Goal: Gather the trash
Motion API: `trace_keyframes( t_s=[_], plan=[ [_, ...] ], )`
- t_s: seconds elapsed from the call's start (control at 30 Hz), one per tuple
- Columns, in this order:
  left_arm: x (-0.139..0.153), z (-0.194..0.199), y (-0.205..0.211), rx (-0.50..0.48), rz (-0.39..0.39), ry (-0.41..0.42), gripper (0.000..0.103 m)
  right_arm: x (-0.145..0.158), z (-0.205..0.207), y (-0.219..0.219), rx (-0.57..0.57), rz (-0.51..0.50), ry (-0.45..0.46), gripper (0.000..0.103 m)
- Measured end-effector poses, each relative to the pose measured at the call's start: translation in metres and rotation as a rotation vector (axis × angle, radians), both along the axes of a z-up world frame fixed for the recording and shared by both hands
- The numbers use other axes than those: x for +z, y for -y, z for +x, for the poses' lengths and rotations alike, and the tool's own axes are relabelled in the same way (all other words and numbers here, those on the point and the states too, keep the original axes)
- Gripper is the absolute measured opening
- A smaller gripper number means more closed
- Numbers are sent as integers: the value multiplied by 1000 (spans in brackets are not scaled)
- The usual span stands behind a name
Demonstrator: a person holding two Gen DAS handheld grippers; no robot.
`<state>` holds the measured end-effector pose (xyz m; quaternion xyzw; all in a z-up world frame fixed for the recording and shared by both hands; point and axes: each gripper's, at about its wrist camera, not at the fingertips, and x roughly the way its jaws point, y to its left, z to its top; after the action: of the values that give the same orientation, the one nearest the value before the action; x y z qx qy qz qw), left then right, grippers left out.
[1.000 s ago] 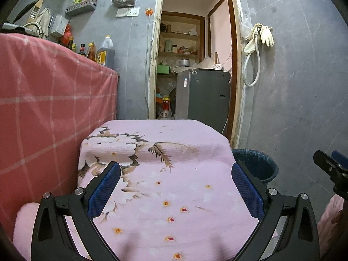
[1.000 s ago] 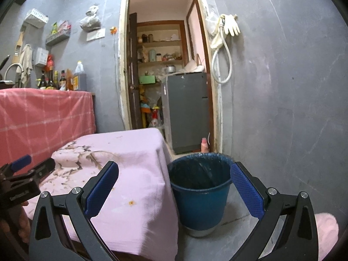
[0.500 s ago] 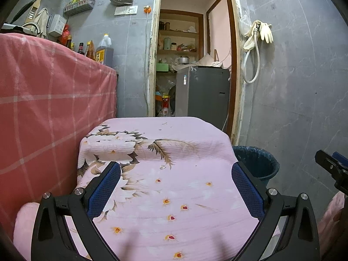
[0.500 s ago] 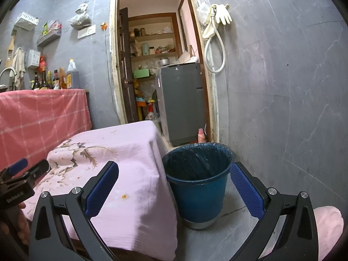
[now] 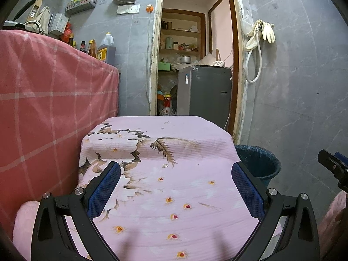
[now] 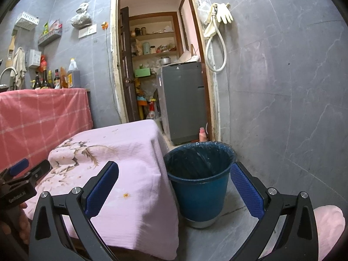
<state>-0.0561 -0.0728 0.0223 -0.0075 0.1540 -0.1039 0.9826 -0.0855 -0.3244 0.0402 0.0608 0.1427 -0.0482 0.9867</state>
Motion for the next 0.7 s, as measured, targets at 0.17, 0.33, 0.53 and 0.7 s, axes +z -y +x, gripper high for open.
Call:
trace_keyframes(
  t_s=[0.17,0.33,0.53,0.7],
  plan=[
    [0,0,0,1,0,-2,100,0,0,-1,1,-1,0,103],
    [0,0,1,0,1,-3,100,1,0,-1,0,2,3,103],
    [-1,1,-1,-2,4,4,100,1,0,0,1,2,3,103],
    [-2,2,-2,-2,3,0,100,1,1,-1,2,2,2,103]
  ],
)
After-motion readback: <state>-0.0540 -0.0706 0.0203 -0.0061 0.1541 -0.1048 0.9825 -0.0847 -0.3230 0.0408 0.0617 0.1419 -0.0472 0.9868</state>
